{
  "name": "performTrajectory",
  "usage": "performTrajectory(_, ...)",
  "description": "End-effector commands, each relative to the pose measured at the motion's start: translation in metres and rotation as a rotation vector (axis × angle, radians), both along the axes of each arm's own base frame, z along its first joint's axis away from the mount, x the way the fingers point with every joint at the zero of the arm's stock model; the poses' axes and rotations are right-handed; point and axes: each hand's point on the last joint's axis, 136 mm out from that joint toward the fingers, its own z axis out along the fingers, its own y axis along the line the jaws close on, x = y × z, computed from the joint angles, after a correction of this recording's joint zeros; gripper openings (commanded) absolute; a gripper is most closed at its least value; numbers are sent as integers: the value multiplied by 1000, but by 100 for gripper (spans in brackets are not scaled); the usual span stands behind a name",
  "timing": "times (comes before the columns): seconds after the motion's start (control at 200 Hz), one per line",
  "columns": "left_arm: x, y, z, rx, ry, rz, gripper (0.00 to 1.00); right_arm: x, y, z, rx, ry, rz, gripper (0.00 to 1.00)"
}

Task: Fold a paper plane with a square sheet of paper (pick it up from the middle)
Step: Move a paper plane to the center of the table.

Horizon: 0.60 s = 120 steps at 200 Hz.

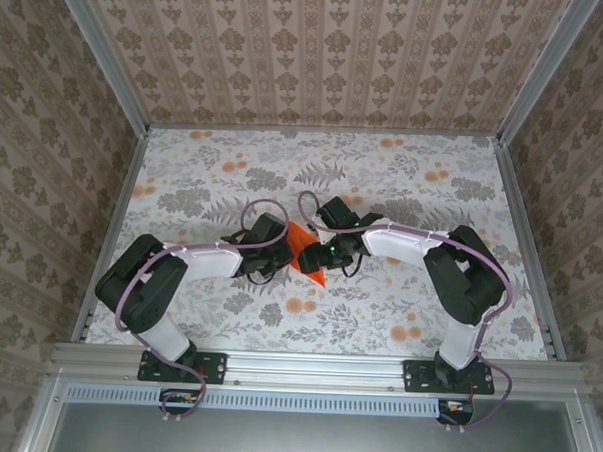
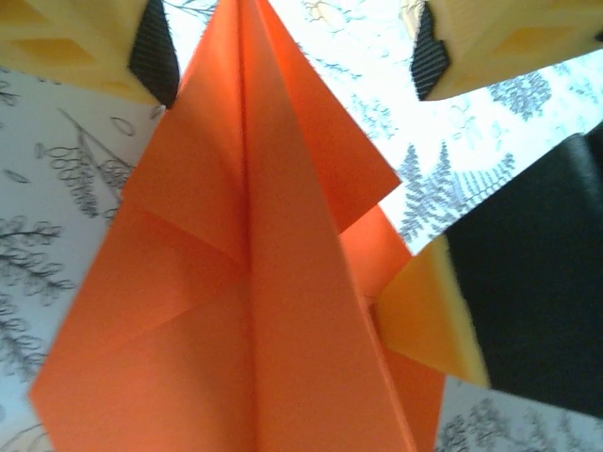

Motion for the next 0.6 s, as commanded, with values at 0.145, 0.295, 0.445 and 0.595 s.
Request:
performTrajectory(0.145,-1,2,1,-6,-1,-9,1,-13,22,10,97,43,88,57)
performTrajectory(0.295,-2,1,0,-8,4,-9,1,-11,19,4,51,26,89,58)
performTrajectory(0.445,-2,0,0,-10,7,-16,1,-8,14,-6,-21,0,100,61)
performTrajectory(0.595,-2,-1,0,-13,10,-18,1,-4,14,-7,-52,-28,111,62)
